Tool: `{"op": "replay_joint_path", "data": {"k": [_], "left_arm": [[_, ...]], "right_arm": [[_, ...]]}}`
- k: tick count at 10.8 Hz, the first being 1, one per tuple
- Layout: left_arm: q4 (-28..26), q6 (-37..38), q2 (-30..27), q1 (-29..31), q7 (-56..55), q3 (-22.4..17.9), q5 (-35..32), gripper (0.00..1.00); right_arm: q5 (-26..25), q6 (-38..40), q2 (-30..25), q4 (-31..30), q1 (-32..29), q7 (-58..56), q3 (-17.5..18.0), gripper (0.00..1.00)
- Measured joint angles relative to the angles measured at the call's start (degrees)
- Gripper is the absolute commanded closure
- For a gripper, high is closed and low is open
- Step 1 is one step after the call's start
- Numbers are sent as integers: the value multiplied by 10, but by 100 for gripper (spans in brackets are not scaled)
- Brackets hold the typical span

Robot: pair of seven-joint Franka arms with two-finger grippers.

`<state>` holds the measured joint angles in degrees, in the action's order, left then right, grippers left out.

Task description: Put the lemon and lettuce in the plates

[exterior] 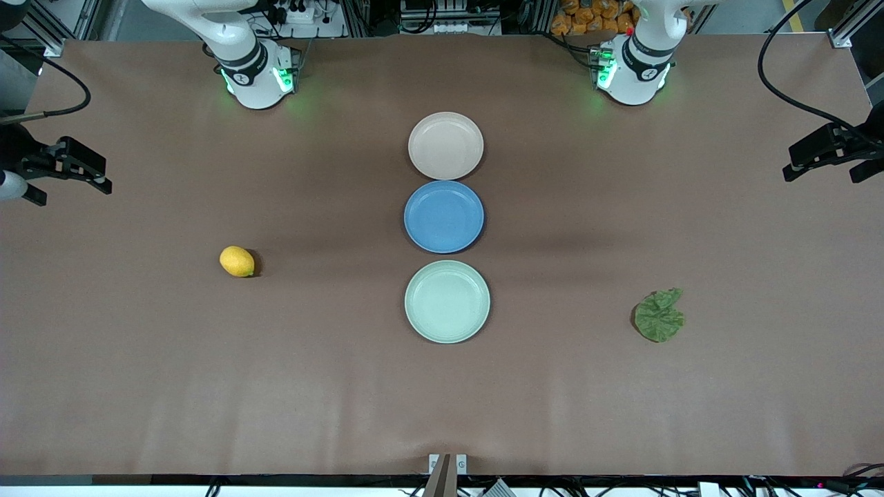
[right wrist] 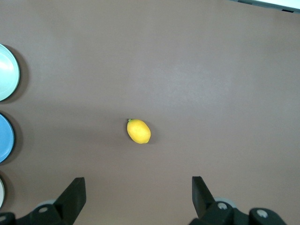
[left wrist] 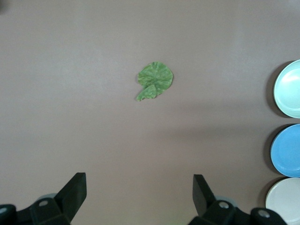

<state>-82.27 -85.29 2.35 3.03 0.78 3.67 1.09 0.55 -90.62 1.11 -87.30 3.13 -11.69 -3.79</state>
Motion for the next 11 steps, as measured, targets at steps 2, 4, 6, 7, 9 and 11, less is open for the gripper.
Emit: {"op": "replay_joint_path", "data": {"k": [2, 4, 6, 7, 9, 11], "left_arm": [[0, 0, 0, 0, 0, 1, 0, 0], [0, 0, 0, 0, 0, 1, 0, 0], [0, 0, 0, 0, 0, 1, 0, 0], [-1, 0, 0, 1, 0, 0, 0, 0], [-5, 0, 2, 2, 0, 0, 0, 0], [-13, 0, 6, 2, 0, 0, 0, 0]], "right_arm": [[0, 0, 0, 2, 0, 0, -1, 0], [-1, 0, 0, 7, -1, 0, -3, 0], [-1, 1, 0, 7, -1, 0, -3, 0], [-1, 1, 0, 7, 0, 0, -3, 0], [-1, 2, 1, 7, 1, 0, -2, 0], [-1, 3, 6, 7, 4, 0, 0, 0]]}}
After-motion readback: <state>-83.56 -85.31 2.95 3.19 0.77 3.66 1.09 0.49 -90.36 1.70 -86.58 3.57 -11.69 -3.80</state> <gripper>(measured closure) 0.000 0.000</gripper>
